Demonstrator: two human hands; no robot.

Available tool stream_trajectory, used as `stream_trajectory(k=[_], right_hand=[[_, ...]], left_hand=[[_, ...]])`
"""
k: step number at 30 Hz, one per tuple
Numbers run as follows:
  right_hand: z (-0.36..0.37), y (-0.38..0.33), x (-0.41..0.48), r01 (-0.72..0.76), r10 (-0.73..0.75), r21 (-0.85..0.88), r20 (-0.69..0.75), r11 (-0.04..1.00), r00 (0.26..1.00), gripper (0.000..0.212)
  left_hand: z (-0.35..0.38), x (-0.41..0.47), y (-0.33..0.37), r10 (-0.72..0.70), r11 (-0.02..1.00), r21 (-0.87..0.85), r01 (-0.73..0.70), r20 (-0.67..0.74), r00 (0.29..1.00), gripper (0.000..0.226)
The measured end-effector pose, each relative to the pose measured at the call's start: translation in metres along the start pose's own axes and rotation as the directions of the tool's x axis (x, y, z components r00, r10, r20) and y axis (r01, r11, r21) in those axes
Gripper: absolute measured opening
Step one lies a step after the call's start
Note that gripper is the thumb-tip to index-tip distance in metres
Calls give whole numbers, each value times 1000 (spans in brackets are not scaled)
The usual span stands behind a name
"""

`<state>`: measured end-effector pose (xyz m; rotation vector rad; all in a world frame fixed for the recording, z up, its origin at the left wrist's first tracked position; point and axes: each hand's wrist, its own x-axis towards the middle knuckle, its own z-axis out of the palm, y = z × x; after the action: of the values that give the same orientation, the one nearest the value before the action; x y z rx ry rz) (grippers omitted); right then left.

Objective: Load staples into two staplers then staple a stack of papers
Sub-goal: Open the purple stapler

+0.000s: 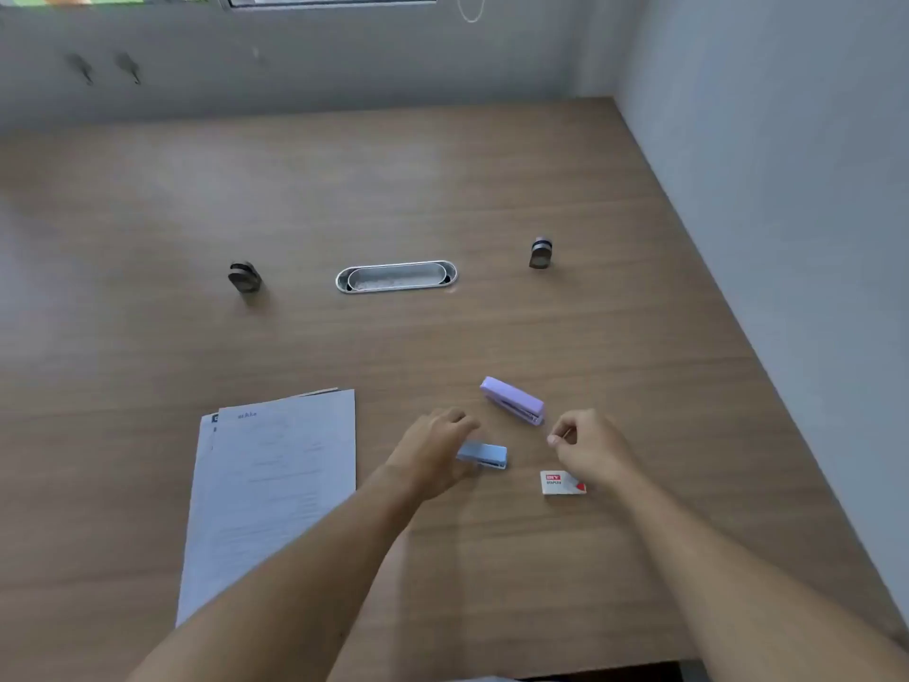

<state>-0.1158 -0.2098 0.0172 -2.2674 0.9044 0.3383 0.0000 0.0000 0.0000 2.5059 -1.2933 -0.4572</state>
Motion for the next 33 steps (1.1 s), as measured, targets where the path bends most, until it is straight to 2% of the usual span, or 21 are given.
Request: stream_trajectory(k=[6, 10, 14, 20, 27, 33], right_hand=[[0, 7, 3, -33, 33, 17, 16, 999, 999, 12], [-1, 4, 3, -32, 29, 90, 31, 995, 999, 13], [3, 0, -1, -26, 10, 226, 70, 974, 998, 14], [-1, -22, -13, -53, -38, 496, 171, 867, 985, 17], [-10, -43, -29, -12, -118, 560, 194, 828, 974, 10], [-8, -56, -33, -14, -102, 504, 202, 864, 974, 12]], left_hand=[[6, 0, 12, -55, 998, -38, 57, 55, 997, 25], [5, -7, 16, -88, 992, -88, 89, 14, 996, 24], [-1, -14, 17, -130, 974, -198, 111, -88, 988, 23], [-16, -21, 18, -121, 963, -260, 64, -211, 970, 23], [-30, -31, 22, -74, 968, -250, -1, -292, 954, 25], [-36, -35, 25, -49, 978, -207, -18, -317, 947, 24]])
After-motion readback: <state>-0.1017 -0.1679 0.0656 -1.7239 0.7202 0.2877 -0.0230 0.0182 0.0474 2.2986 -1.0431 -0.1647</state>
